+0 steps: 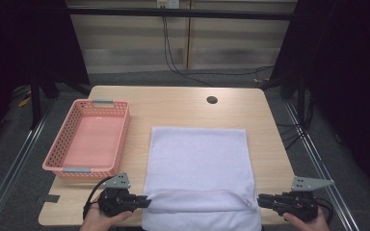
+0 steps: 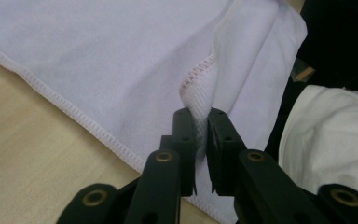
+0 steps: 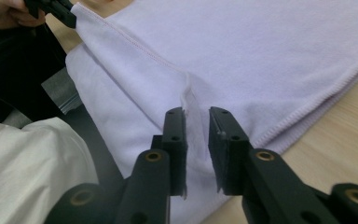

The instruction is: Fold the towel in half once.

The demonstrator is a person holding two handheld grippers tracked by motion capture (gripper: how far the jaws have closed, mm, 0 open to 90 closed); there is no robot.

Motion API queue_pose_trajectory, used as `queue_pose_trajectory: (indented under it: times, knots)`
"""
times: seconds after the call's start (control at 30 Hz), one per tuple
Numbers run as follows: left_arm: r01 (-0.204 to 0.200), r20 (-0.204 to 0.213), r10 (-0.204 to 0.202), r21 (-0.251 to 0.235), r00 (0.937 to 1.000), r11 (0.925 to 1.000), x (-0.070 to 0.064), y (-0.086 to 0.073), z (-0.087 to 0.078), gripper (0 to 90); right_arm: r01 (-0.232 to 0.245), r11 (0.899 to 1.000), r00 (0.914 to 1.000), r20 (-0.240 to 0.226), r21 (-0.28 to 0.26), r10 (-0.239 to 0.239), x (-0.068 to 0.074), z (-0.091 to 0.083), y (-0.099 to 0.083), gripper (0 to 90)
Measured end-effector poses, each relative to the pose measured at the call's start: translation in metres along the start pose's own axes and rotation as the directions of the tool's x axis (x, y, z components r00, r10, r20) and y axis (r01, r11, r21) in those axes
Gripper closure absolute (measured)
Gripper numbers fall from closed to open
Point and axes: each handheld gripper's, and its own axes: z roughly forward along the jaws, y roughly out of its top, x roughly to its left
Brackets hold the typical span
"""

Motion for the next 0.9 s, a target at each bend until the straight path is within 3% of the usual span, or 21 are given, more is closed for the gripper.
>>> queue_pose_trajectory:
  times: [0.1, 0.2, 0.37, 0.43, 0.5, 0.57, 0.8, 0.9]
  knots:
    - [0.022, -0.015, -0.022, -0.031, 0.9996, 0.9993, 0.004, 0.004, -0.003, 62.1, -0.001, 1.000, 1.0000, -0.005, 0.013, 0.001, -0.001, 0.013, 0.008, 62.4]
    - [0.024, -0.006, -0.025, -0.055, 0.9997, 0.9982, 0.008, 0.010, 0.000, 55.1, 0.005, 1.000, 0.9996, -0.029, 0.020, -0.004, 0.001, 0.023, 0.015, 56.0]
    - [0.014, -0.024, -0.014, -0.006, 0.9996, 0.9999, 0.012, 0.019, 0.022, 44.6, 0.006, 0.997, 0.9993, -0.037, 0.071, -0.004, 0.002, 0.041, 0.017, 56.0]
    - [0.000, -0.037, 0.001, 0.034, 0.9993, 0.9994, 0.012, 0.019, 0.029, 46.4, 0.006, 0.994, 0.9991, -0.042, 0.105, -0.001, 0.000, 0.046, 0.014, 68.3]
    - [-0.030, -0.019, 0.031, 0.057, 0.9993, 0.9979, 0.010, 0.017, 0.030, 71.6, 0.011, 0.993, 0.9987, -0.051, 0.118, -0.005, 0.000, 0.046, 0.011, 83.6]
    - [-0.033, 0.028, 0.032, 0.052, 0.9991, 0.9981, 0.007, 0.014, 0.027, 82.6, 0.013, 0.993, 0.9980, -0.063, 0.121, -0.005, 0.002, 0.042, 0.009, 86.7]
    - [-0.069, 0.095, 0.064, 0.054, 0.9934, 0.9962, -0.013, 0.002, 0.007, 83.4, 0.050, 0.989, 0.9952, -0.090, 0.137, -0.038, 0.018, 0.020, -0.001, 86.8]
    - [-0.064, 0.115, 0.061, 0.024, 0.9915, 0.9977, -0.015, 0.001, -0.001, 75.3, 0.047, 0.990, 0.9951, -0.093, 0.134, -0.035, 0.024, 0.011, -0.007, 80.0]
